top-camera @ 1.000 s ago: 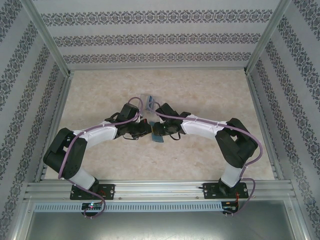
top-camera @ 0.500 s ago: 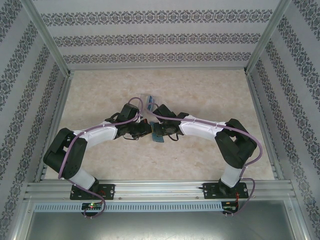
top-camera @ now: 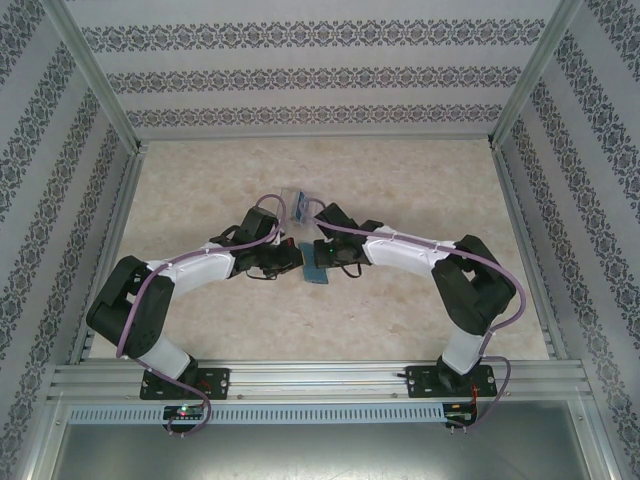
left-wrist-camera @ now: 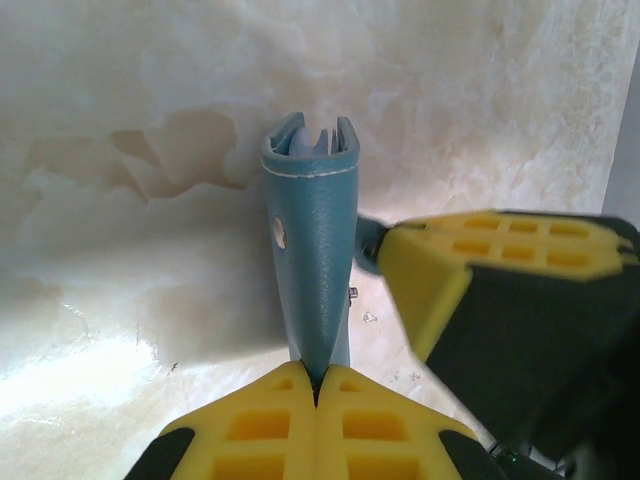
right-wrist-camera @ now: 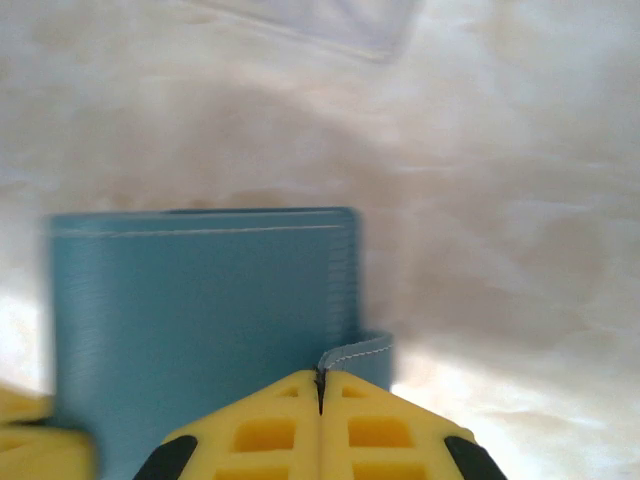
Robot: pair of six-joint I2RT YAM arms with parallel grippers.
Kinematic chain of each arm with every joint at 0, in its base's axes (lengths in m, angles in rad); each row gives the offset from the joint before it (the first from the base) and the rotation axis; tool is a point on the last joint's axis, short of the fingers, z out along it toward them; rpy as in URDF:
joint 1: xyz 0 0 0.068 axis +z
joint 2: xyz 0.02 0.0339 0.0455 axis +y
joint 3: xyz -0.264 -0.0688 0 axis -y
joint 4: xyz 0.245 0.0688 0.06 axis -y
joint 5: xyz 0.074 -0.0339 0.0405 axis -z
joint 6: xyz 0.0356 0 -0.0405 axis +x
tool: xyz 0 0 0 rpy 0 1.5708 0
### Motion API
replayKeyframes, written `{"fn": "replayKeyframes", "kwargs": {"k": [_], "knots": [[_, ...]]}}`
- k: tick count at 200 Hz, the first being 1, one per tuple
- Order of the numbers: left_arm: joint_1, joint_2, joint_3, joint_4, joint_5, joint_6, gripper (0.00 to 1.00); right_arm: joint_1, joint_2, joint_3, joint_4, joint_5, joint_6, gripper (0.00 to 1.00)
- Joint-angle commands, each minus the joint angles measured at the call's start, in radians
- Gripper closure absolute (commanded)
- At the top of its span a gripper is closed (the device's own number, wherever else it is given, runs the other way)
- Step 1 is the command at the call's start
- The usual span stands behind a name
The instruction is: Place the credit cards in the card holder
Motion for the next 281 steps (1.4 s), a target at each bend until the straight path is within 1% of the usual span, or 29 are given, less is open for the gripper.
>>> {"fn": "replayKeyframes", "kwargs": {"k": [1, 15, 38, 50, 53, 59, 64, 72, 95, 122, 140, 153, 186, 208, 221, 232, 238, 266, 281], "knots": [[-0.007, 0.001, -0.017, -0.037, -0.028, 0.029, 1.00, -0.038, -0.033, -0.069, 0.006, -0.013, 0.018, 1.00], [-0.007, 0.008, -0.013, -0.067, -0.050, 0.040, 1.00, -0.058, -0.048, -0.093, 0.017, -0.044, 0.007, 1.00], [-0.007, 0.016, -0.024, -0.060, -0.043, 0.049, 0.99, -0.083, -0.075, -0.123, 0.022, -0.085, 0.005, 1.00], [-0.007, 0.021, -0.024, -0.065, -0.055, 0.065, 0.83, -0.092, -0.093, -0.146, 0.031, -0.077, 0.002, 1.00], [-0.006, 0.022, -0.023, -0.068, -0.057, 0.069, 0.81, -0.093, -0.096, -0.150, 0.032, -0.076, 0.001, 1.00], [-0.005, 0.025, -0.018, -0.075, -0.055, 0.077, 0.71, -0.100, -0.101, -0.157, 0.033, -0.079, 0.001, 1.00], [-0.005, 0.025, -0.015, -0.079, -0.052, 0.084, 0.61, -0.105, -0.103, -0.161, 0.035, -0.088, 0.001, 1.00], [-0.006, 0.019, -0.013, -0.082, -0.045, 0.092, 0.52, -0.112, -0.106, -0.165, 0.036, -0.113, -0.002, 1.00], [-0.004, -0.015, -0.030, -0.086, -0.094, 0.096, 0.39, -0.105, -0.129, -0.169, 0.054, -0.190, -0.012, 1.00], [0.000, -0.052, -0.034, -0.107, -0.101, 0.123, 0.27, -0.096, -0.165, -0.154, 0.071, -0.289, 0.004, 1.00], [0.009, -0.088, -0.066, -0.088, -0.112, 0.128, 0.22, -0.085, -0.183, -0.127, 0.078, -0.338, 0.009, 1.00], [0.033, -0.105, -0.106, -0.035, -0.063, 0.103, 0.19, -0.079, -0.184, -0.100, 0.073, -0.359, 0.016, 1.00], [0.101, -0.126, -0.189, 0.055, 0.000, 0.063, 0.19, -0.058, -0.171, -0.047, 0.075, -0.403, 0.021, 1.00], [0.109, -0.113, -0.208, 0.114, 0.036, 0.045, 0.17, -0.055, -0.163, -0.025, 0.071, -0.440, 0.032, 1.00], [0.110, -0.104, -0.215, 0.148, 0.051, 0.040, 0.13, -0.054, -0.169, -0.023, 0.096, -0.480, 0.039, 1.00], [0.115, -0.099, -0.209, 0.160, 0.069, 0.036, 0.03, -0.052, -0.174, -0.024, 0.130, -0.515, 0.043, 1.00], [0.125, -0.095, -0.207, 0.158, 0.087, 0.034, 0.00, -0.053, -0.172, -0.018, 0.135, -0.528, 0.046, 1.00], [0.173, -0.119, -0.250, 0.231, 0.136, 0.004, 0.00, -0.048, -0.137, 0.008, 0.158, -0.563, 0.065, 1.00], [0.181, -0.118, -0.249, 0.223, 0.145, 0.014, 0.03, -0.046, -0.117, 0.005, 0.170, -0.567, 0.076, 1.00]]}}
